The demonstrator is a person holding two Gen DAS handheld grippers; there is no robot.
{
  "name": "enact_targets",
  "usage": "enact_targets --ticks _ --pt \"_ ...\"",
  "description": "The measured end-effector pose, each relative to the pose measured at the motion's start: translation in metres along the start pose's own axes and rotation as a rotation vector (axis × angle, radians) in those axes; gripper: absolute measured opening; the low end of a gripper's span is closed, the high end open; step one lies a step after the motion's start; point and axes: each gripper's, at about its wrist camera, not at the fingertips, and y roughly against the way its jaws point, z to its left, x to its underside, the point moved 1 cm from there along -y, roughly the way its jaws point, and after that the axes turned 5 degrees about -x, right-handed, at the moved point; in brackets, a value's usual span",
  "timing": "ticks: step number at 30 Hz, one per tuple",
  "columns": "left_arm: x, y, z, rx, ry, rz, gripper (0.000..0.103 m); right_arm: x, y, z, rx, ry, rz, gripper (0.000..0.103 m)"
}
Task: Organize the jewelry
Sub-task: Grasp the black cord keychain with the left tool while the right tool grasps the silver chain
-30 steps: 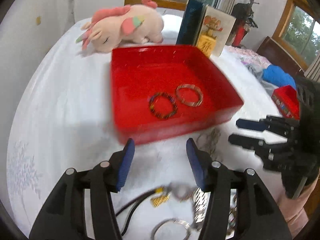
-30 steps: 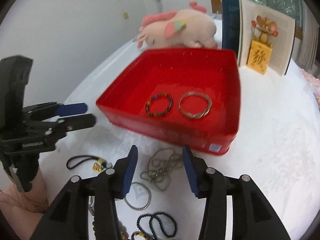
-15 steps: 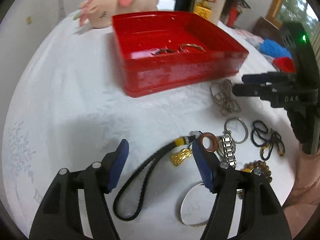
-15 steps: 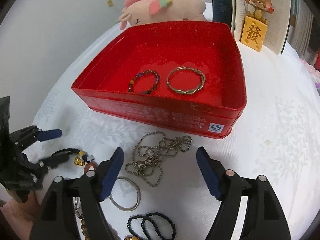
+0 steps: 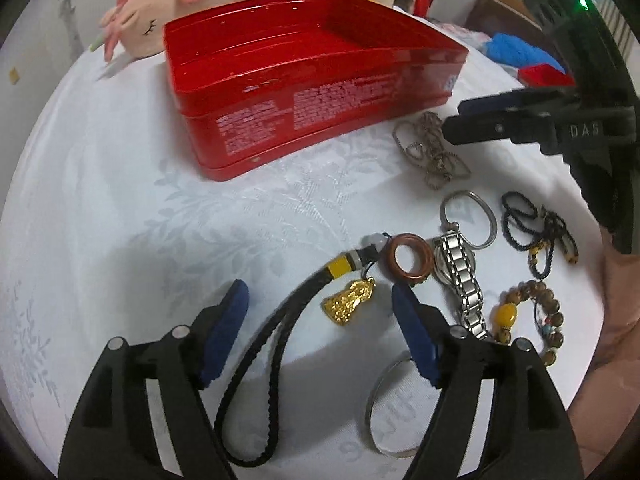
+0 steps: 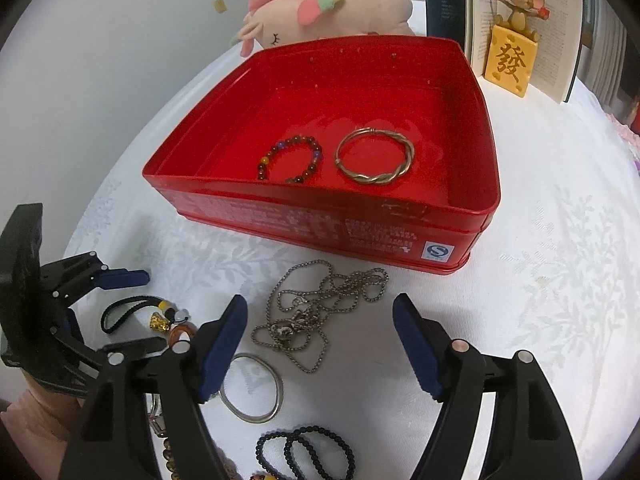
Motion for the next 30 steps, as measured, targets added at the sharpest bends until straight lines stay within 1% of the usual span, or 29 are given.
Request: enact_targets --ticks 2,3,5,6,8,9,12,14,17,20,23,24,26,30 --pt "-0.002 -0.002 -0.002 -0.01 -0.01 -0.001 0.073 0.0 -0.002 0.0 0.001 -0.001 0.004 0.075" --pt "-0.002 -0.003 -0.003 -0.018 -0.015 -0.002 0.071 0.0 -0.003 0.001 0.001 -0.001 0.004 0.075" --pt "-0.002 -0.001 -0.003 -0.048 -0.024 -0.015 0.056 0.0 -0.003 0.001 0.002 -0.003 0.002 0.075" --pt "-0.001 0.0 -0.002 -0.048 -0.024 -0.019 0.052 0.0 -0.003 0.0 0.001 -0.004 0.0 0.075" --pt "-0.002 0.001 -0.001 -0.056 -0.024 -0.025 0.039 0.001 -0.003 -0.001 0.005 -0.009 -0.001 0.075" --pt "-0.002 0.001 -0.001 -0.061 -0.028 -0.029 0.036 0.001 -0.004 -0.002 0.008 -0.014 0.0 0.075" --pt "-0.001 0.002 0.003 -0.084 -0.019 -0.037 0.02 0.001 -0.006 -0.004 0.004 -0.023 0.004 0.075" --pt "-0.001 0.002 0.007 -0.078 0.006 -0.039 0.013 0.001 -0.005 -0.005 -0.002 -0.027 0.003 0.075" --pt "-0.003 0.001 0.015 -0.076 0.049 -0.041 0.013 0.001 -0.006 -0.008 0.005 -0.035 0.003 0.075" --pt "-0.004 0.002 0.02 -0.104 0.072 -0.051 0.013 0.001 -0.011 -0.009 0.017 -0.036 0.017 0.075" --pt "-0.004 0.003 0.025 -0.101 0.098 -0.055 0.013 0.001 -0.019 0.0 0.025 -0.006 0.037 0.076" --pt "-0.005 0.004 0.026 -0.105 0.106 -0.057 0.013 0.001 -0.021 0.003 0.034 0.004 0.04 0.081" --pt "-0.003 0.005 0.028 -0.102 0.118 -0.057 0.013 0.001 -0.028 0.009 0.052 0.029 0.053 0.085" --pt "-0.003 0.005 0.035 -0.094 0.144 -0.057 0.013 0.003 -0.039 0.02 0.126 0.079 0.068 0.087"
